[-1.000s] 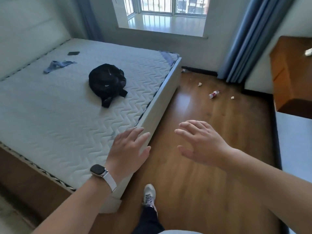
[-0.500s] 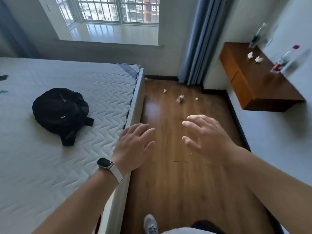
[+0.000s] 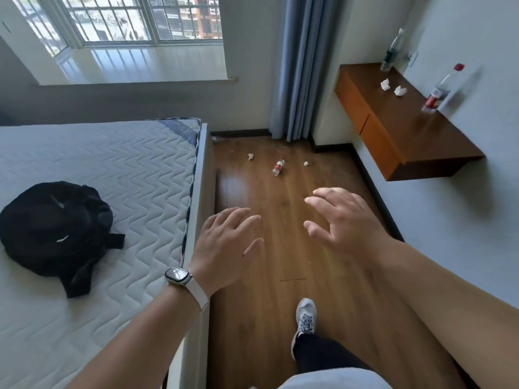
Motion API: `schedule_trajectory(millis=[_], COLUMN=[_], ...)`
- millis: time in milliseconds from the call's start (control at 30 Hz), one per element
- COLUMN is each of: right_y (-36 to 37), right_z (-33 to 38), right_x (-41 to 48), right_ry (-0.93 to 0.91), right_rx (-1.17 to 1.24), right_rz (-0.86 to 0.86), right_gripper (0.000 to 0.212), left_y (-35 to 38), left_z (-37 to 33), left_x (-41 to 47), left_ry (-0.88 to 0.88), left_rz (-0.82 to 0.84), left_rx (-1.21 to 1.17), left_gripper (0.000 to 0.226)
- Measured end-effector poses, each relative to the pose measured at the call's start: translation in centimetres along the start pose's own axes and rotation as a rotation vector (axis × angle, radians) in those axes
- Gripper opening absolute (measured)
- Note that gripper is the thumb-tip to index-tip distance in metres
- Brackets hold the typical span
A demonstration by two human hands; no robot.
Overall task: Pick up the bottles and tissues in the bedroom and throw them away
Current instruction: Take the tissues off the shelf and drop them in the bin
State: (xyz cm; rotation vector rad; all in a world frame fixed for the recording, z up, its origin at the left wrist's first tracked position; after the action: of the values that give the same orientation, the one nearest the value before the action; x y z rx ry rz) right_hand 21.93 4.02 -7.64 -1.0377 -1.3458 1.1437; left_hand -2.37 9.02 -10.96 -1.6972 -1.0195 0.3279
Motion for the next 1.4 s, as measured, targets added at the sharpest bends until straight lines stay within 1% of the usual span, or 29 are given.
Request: schedule_trajectory(millis=[133, 267, 400, 533, 667, 767, 933, 1067, 1233, 1400], right_y=[1.9, 2.4, 2.6, 2.7, 2.6, 2.9, 4.3, 5.7, 6.5, 6.0], right_z=[-3.0, -9.1, -16.5, -23.3, -27.7, -30.6, -33.5, -35.7, -38.4, -40.1], right_x=[4.6, 9.2, 12.4, 14.2, 14.4, 15.2, 18.0, 22.0, 29.2, 37.5], right_ry=[-0.024, 0.005, 0.057, 0.128, 0.211, 0.269, 0.326, 0.37, 0.452, 0.47], right_rx=[0.023, 0.048, 0.042, 0.024, 0.01, -0.004, -0.007, -0.052, -0.105, -0.168], right_rz=[-0.011, -0.019, -0.042, -0.027, -0.073, -0.074, -0.034, 0.007, 0.058, 0.086], right_gripper=[0.059, 0.058, 0.056, 0.057, 0.053, 0.051, 0.052, 0.052, 0.055, 0.056], left_y=[1.3, 2.5, 4.2, 6.2, 8.1, 9.3, 11.5, 13.5, 14.7, 14.7], left_z=[1.2, 0.9, -1.0, -3.5, -5.9, -5.8, -4.1, -1.2, 3.2, 7.6], left_x=[5.4, 12.7, 21.5, 28.9, 33.9, 38.0, 43.6, 48.8, 56.6, 64.7], left_ry=[-0.011, -0.015, 0.054, 0.116, 0.226, 0.279, 0.329, 0.371, 0.408, 0.424], left_rz=[-0.031, -0.002, 0.017, 0.027, 0.051, 0.066, 0.066, 0.066, 0.078, 0.1], left_rx=[0.043, 0.054, 0.077, 0.053, 0.042, 0.035, -0.015, -0.05, -0.086, -0.109], left_gripper=[0.042, 0.042, 0.043, 0.044, 0.043, 0.043, 0.043, 0.04, 0.039, 0.041])
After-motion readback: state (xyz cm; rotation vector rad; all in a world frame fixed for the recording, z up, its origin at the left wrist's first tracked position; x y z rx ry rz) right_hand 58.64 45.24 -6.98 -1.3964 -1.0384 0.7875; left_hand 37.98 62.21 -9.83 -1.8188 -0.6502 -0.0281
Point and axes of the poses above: each hand's wrist, its own x-axis towards the middle knuckle, its own y-axis out of the palm, z = x × y, the point moved 3 cm from there along x, towards the middle knuckle, and after that the axes turned 11 degrees about -x, right-handed, at the moved point
